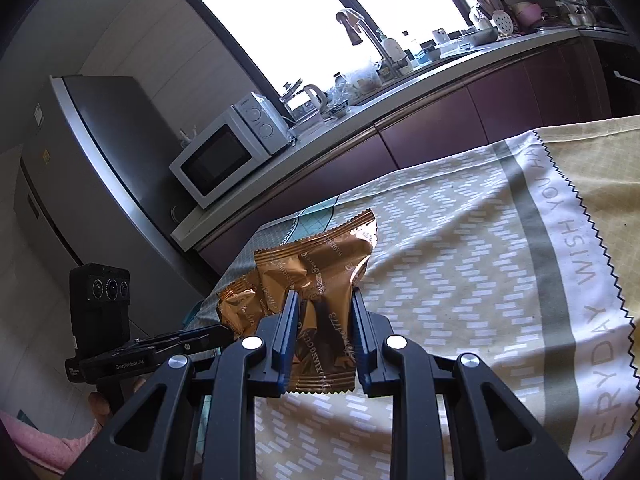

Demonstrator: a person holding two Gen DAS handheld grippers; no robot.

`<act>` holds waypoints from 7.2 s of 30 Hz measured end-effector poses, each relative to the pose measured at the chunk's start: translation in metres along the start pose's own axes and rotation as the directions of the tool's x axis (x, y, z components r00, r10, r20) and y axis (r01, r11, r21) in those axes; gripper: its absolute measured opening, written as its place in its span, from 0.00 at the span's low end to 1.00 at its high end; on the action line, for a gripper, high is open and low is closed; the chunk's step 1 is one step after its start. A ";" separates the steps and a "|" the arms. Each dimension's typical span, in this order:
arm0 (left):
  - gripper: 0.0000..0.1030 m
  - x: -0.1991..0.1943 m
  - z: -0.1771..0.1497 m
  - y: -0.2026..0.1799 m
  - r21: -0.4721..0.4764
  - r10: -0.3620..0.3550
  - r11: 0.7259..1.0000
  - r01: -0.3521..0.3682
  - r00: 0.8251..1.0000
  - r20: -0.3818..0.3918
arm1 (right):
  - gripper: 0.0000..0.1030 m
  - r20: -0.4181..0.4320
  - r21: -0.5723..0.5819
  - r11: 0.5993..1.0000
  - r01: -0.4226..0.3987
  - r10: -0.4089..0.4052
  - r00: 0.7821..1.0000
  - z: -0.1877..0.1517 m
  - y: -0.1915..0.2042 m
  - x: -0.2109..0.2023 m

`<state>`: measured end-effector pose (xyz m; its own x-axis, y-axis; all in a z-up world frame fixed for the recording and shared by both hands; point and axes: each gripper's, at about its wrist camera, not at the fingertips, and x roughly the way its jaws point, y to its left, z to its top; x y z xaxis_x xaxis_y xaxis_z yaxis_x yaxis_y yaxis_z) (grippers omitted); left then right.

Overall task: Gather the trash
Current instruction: 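Lift both gold wrappers and carry them toward the teal bin, then hold both wrappers over the teal bin and lower them toward it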

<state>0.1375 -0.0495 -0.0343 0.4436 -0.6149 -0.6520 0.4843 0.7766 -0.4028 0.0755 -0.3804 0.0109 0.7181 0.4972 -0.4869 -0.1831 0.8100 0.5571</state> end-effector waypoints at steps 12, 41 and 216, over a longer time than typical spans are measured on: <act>0.13 -0.042 -0.009 0.035 -0.040 0.044 0.998 -0.043 0.998 0.050 | 0.23 -0.059 -0.052 0.996 -0.077 0.074 0.995 -0.004 0.044 0.037; 0.13 -0.108 -0.034 0.085 -0.123 0.164 0.981 -0.151 0.981 0.105 | 0.23 -0.152 -0.102 0.976 -0.191 0.174 0.973 -0.011 0.101 0.090; 0.13 -0.242 -0.080 0.200 -0.435 0.535 0.792 -0.429 0.830 0.157 | 0.23 -0.451 -0.270 0.862 -0.429 0.280 0.847 -0.036 0.262 0.238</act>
<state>0.0667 0.2656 -0.0079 0.7458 -0.1160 -0.6559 -0.1344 0.9382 -0.3188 0.1747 -0.0388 0.0165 0.2544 0.7884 -0.5601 -0.6469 0.5693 0.5074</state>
